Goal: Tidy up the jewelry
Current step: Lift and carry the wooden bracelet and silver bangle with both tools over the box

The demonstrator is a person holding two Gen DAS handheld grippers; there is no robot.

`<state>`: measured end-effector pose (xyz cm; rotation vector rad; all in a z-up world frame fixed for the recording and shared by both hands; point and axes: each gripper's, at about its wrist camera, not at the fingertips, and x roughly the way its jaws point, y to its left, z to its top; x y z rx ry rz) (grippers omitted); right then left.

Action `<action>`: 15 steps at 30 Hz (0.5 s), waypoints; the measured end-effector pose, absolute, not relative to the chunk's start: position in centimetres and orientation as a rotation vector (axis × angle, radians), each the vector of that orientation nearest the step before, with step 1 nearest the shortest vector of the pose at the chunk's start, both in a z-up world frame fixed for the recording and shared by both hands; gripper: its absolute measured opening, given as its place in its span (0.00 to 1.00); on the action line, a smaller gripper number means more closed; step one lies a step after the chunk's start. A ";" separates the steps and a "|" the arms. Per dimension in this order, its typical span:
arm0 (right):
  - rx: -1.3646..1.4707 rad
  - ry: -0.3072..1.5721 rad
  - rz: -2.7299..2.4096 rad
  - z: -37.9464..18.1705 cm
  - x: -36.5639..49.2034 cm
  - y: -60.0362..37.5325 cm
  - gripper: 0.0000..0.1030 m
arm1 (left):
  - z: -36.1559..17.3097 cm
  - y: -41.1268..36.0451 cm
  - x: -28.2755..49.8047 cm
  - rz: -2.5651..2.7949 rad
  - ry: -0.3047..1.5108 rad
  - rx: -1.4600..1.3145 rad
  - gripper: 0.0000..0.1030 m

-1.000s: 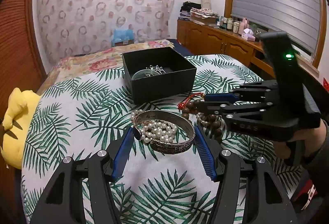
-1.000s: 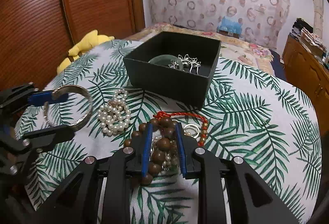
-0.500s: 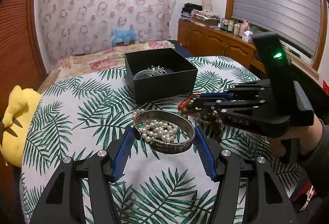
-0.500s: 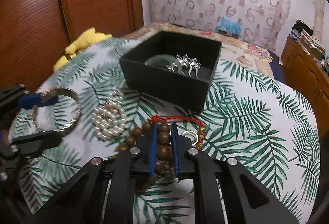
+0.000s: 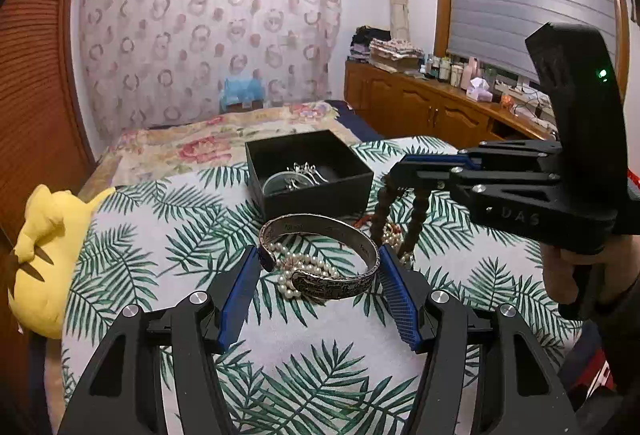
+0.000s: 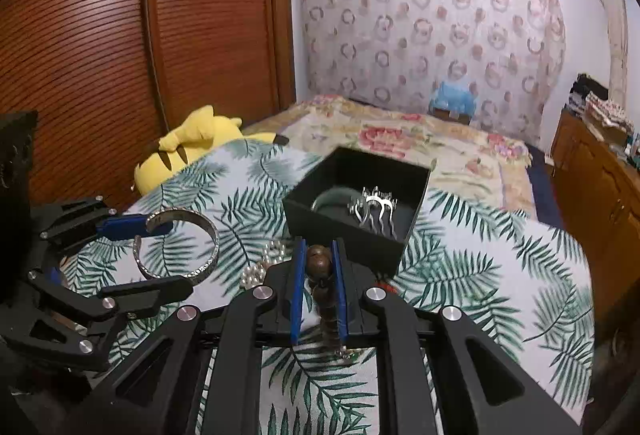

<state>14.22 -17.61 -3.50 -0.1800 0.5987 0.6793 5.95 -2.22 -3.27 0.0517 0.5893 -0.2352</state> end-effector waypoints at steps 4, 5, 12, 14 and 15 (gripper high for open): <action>-0.183 0.570 0.685 -2.1 13.8 -17.8 0.14 | -2.9 -2.0 6.0 -0.232 0.581 0.049 0.56; -0.186 0.567 0.685 -2.0 13.7 -17.8 0.14 | -2.9 -1.9 6.1 -0.230 0.580 0.049 0.56; -0.191 0.551 0.691 -1.1 14.0 -17.9 0.14 | -3.2 -1.7 6.9 -0.232 0.592 0.050 0.56; -0.192 0.547 0.688 -0.9 14.4 -18.0 0.14 | -3.3 -1.7 7.6 -0.236 0.599 0.054 0.56; -0.190 0.544 0.689 -0.8 14.6 -18.1 0.14 | -3.4 -1.7 7.9 -0.236 0.600 0.057 0.56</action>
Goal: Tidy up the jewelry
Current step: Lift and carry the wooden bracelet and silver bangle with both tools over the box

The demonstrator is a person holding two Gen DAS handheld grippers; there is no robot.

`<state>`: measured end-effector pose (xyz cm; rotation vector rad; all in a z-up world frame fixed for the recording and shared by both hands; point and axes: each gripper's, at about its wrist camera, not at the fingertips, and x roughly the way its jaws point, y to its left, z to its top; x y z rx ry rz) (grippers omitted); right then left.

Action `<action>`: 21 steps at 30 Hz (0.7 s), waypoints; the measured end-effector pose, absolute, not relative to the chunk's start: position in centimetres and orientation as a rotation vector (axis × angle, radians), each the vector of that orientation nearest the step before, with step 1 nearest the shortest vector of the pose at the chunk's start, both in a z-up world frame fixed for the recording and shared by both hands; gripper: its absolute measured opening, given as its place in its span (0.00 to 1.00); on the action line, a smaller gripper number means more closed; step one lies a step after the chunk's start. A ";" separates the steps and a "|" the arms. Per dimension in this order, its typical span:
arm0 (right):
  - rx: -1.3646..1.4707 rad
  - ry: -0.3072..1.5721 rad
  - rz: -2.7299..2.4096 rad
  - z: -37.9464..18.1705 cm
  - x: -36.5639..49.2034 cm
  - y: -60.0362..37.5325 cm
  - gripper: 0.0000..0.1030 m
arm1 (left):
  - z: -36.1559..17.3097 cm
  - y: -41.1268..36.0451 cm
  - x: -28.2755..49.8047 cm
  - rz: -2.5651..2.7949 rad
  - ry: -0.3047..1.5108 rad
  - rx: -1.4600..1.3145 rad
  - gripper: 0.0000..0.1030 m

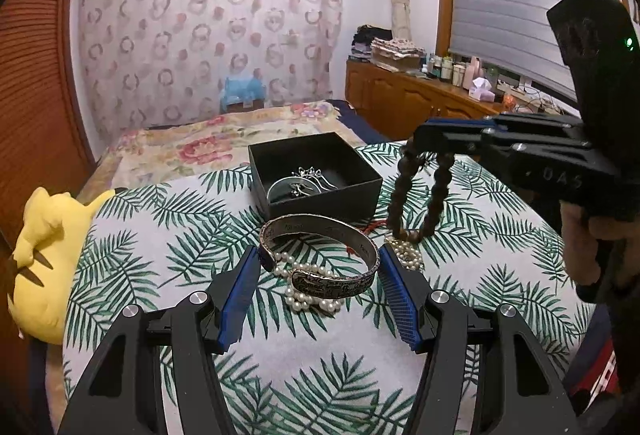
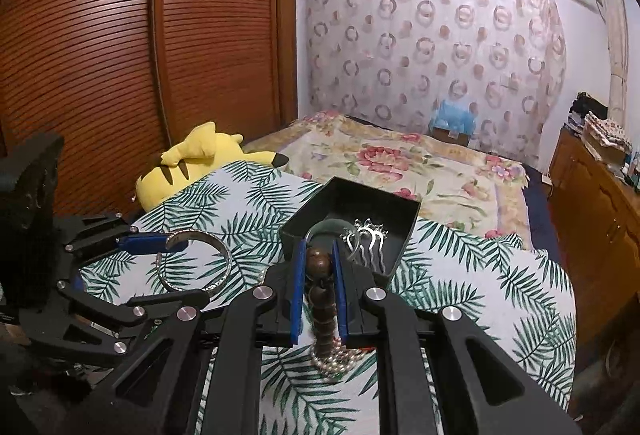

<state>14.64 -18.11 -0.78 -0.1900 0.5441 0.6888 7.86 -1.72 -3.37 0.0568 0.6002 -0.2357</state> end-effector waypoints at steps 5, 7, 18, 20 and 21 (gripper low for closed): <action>-0.175 0.537 0.696 -0.3 16.0 -18.6 0.14 | -3.6 -1.7 9.9 -0.239 0.611 0.074 0.56; -0.176 0.533 0.696 -0.1 16.7 -18.8 0.14 | -3.6 -1.7 10.5 -0.240 0.612 0.078 0.56; -0.173 0.505 0.698 1.2 20.2 -19.0 0.14 | -3.0 -2.6 15.6 -0.257 0.623 0.101 0.56; -0.167 0.503 0.697 1.4 21.2 -19.1 0.14 | -3.1 -2.8 17.1 -0.260 0.635 0.109 0.56; -0.164 0.503 0.698 1.4 21.6 -19.1 0.14 | -3.2 -2.8 17.8 -0.260 0.642 0.110 0.56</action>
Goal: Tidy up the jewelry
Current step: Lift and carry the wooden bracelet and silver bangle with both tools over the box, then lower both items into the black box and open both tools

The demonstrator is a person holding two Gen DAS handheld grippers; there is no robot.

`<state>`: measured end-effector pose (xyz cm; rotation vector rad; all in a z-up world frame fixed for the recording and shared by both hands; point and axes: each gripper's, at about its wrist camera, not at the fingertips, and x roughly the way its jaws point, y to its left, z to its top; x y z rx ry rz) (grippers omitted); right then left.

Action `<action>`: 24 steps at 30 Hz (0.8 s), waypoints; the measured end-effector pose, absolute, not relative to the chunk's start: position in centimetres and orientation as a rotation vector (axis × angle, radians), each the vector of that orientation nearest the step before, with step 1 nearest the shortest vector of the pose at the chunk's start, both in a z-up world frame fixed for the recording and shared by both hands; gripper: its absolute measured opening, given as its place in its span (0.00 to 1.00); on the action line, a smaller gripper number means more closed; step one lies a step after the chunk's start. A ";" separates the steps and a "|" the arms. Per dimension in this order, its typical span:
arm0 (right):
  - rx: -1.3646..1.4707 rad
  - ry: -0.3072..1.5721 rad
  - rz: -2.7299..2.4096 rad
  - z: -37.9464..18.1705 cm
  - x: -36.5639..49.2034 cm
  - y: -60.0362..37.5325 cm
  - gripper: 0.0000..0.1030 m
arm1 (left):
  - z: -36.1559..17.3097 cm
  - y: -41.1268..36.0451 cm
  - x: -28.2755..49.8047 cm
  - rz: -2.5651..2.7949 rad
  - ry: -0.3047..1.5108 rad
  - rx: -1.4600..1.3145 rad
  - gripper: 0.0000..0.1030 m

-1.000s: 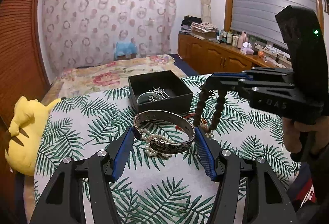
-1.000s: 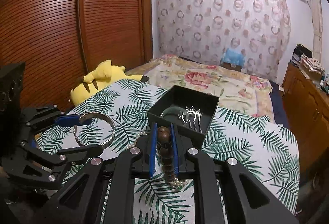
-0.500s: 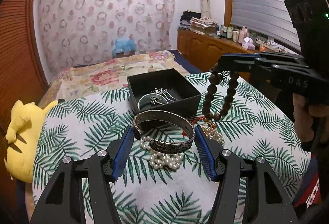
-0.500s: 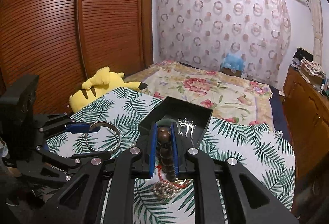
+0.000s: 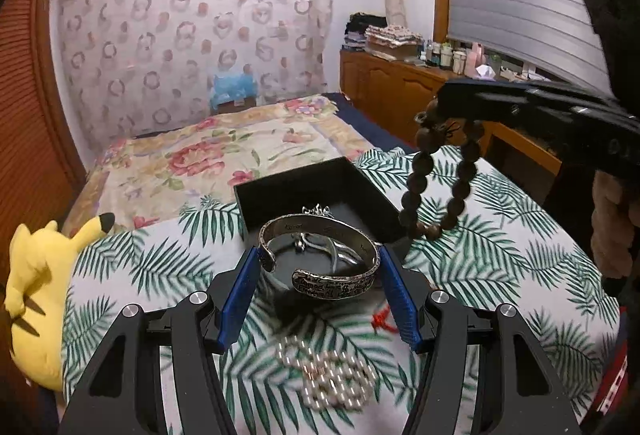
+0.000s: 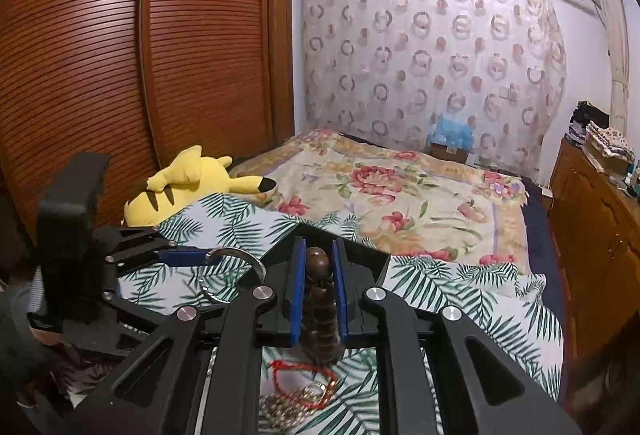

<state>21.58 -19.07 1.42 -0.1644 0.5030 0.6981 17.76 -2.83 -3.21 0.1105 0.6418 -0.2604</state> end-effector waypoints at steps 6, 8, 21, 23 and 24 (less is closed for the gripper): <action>-0.155 0.515 0.707 1.2 24.4 -18.7 0.14 | -4.8 -3.2 21.9 -0.254 0.693 0.114 0.56; -0.155 0.524 0.713 0.8 25.1 -18.5 0.14 | -5.2 -3.3 22.5 -0.251 0.703 0.111 0.56; -0.153 0.570 0.730 -1.4 28.2 -17.1 0.14 | -6.0 -3.7 23.3 -0.261 0.726 0.104 0.56; -0.154 0.570 0.729 -1.5 28.3 -17.0 0.14 | -5.7 -3.5 23.0 -0.259 0.721 0.100 0.56; -0.154 0.570 0.728 -1.5 28.4 -17.1 0.14 | -5.6 -3.4 22.9 -0.259 0.719 0.099 0.56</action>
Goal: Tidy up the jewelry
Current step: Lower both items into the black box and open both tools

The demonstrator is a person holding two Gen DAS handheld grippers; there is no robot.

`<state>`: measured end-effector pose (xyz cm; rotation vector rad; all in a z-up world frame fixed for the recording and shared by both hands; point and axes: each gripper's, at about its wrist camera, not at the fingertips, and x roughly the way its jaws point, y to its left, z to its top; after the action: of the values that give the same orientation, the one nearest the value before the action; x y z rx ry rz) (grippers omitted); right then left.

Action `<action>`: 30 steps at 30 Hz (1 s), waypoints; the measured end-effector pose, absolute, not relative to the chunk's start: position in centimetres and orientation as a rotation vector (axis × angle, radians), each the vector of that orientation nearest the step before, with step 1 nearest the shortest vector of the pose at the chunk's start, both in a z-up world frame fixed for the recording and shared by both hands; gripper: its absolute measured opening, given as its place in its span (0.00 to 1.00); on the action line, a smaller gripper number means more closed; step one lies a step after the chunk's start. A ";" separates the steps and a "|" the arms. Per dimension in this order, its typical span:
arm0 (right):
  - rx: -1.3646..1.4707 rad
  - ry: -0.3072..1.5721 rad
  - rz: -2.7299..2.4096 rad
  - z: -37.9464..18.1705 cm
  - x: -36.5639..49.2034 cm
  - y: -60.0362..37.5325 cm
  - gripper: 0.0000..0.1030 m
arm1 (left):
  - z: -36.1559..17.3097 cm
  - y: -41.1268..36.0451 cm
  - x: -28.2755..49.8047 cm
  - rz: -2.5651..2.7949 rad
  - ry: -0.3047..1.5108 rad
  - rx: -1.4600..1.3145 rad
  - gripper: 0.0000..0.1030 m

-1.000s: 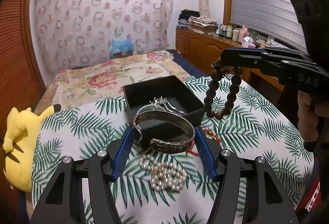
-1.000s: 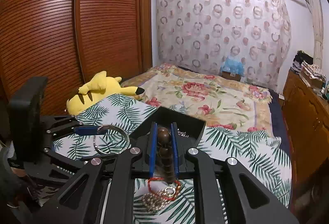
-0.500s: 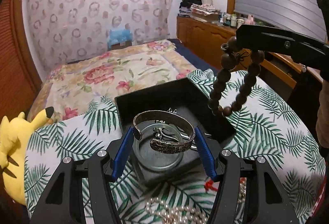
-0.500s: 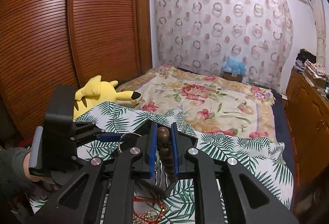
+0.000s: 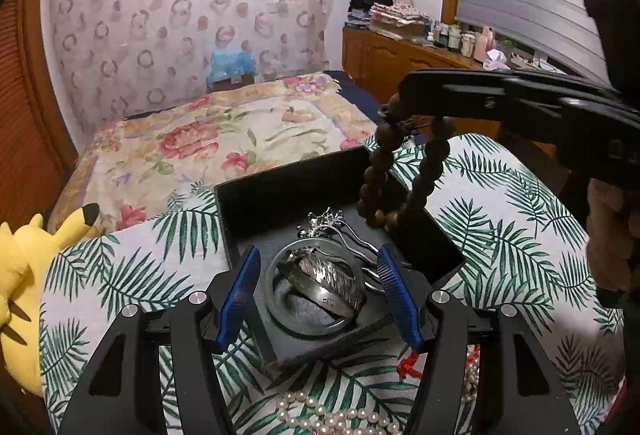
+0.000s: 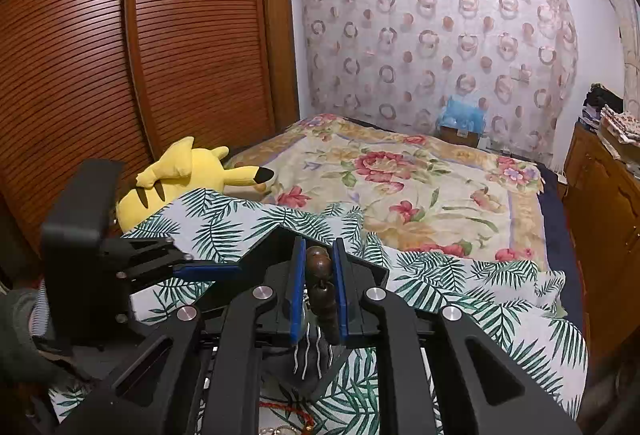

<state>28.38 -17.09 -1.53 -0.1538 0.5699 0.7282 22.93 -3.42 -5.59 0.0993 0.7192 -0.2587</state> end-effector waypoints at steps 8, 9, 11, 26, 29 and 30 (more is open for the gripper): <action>-0.154 0.615 0.700 -3.3 29.6 -16.2 0.15 | -5.1 -2.3 20.6 -0.236 0.714 0.087 0.57; -0.154 0.622 0.697 -3.6 29.6 -16.2 0.15 | -5.1 -2.1 20.1 -0.232 0.715 0.082 0.57; -0.149 0.640 0.701 -4.1 29.5 -16.0 0.15 | -5.1 -1.8 19.5 -0.225 0.717 0.076 0.57; -0.164 0.631 0.636 -3.9 22.9 -18.4 0.25 | -5.0 0.0 12.8 -0.202 0.688 0.048 0.57; -0.164 0.639 0.625 -4.5 21.3 -19.3 0.25 | -5.0 0.2 11.2 -0.203 0.679 0.043 0.57; -0.163 0.644 0.621 -4.8 20.8 -19.6 0.25 | -5.1 0.2 10.9 -0.203 0.678 0.042 0.57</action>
<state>20.83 -19.61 -4.84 -0.1632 0.6439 0.6215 10.93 0.19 -5.05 0.0417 0.6784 -0.2032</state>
